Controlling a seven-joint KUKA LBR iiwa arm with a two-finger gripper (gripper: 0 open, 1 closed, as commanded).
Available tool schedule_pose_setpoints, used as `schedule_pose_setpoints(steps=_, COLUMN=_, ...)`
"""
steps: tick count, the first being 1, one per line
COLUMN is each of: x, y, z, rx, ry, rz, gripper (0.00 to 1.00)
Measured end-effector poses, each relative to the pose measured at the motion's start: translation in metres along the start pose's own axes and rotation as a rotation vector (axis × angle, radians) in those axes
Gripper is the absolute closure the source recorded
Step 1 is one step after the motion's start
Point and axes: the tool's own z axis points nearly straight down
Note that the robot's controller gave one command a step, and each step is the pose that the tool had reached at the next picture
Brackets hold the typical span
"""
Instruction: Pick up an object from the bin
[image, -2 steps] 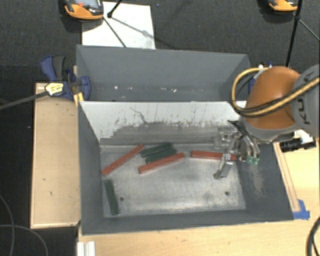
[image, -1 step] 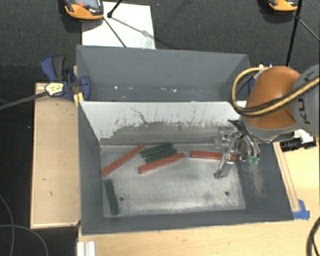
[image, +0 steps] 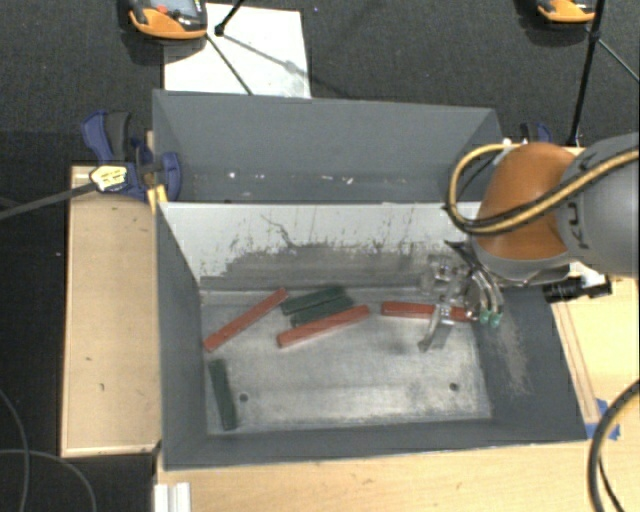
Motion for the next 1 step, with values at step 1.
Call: schedule_pose_setpoints(steps=1, x=-0.0096, y=-0.0167, z=0.0390, rx=0.003, ry=0.006, rz=0.230, gripper=1.00)
